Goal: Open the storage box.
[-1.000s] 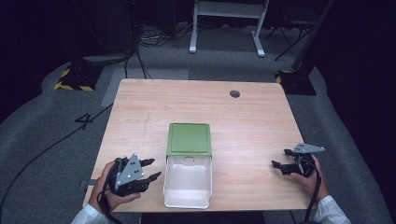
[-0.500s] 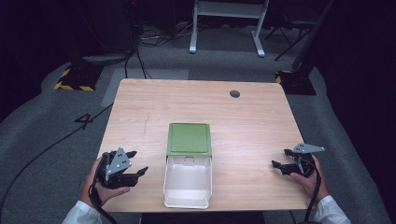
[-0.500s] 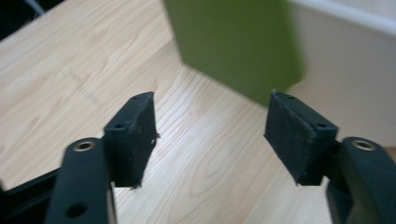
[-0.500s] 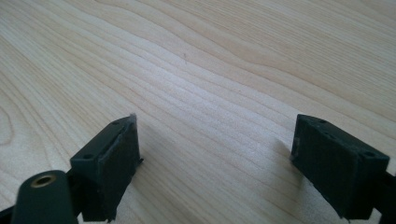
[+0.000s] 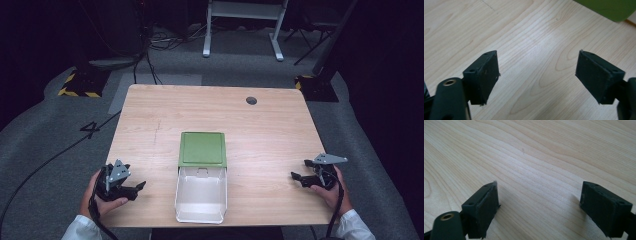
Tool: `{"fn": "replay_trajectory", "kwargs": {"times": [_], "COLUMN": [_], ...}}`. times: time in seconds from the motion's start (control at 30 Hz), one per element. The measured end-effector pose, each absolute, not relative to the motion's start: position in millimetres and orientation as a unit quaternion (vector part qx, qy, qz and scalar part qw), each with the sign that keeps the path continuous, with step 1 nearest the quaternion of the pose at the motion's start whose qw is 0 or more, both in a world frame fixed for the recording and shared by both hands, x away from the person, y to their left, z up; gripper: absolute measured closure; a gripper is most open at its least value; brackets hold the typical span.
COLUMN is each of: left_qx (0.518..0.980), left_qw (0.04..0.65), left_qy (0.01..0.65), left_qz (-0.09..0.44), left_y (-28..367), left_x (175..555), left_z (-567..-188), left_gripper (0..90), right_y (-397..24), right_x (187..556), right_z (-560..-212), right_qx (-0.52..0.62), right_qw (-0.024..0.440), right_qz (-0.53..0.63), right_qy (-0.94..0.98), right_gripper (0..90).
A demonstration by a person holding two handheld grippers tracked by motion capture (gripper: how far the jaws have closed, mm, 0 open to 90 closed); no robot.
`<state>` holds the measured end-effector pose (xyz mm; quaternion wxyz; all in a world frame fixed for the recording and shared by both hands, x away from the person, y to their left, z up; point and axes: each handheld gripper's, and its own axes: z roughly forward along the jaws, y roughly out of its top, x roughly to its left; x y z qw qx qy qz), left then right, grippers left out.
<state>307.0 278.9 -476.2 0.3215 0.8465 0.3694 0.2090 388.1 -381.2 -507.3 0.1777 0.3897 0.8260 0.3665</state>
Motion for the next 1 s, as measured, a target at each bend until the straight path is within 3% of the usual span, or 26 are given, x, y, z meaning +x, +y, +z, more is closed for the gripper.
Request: {"fn": "replay_trajectory", "kwargs": {"times": [0.37, 1.0], "left_qx": [0.824, 0.815], "left_qw": [0.330, 0.334], "left_qy": [0.416, 0.442], "left_qz": [0.194, 0.172], "left_y": [295, 298], "left_x": [311, 315], "left_z": [-495, -508], "left_gripper": [18.2, 16.3], "right_y": [-381, -382], "right_x": [388, 387], "right_z": [-507, -507], "right_qx": [0.389, 0.390], "right_qw": [0.178, 0.177], "right_qz": [0.367, 0.367], "right_qy": [0.826, 0.826], "right_gripper": [15.5, 15.6]}}
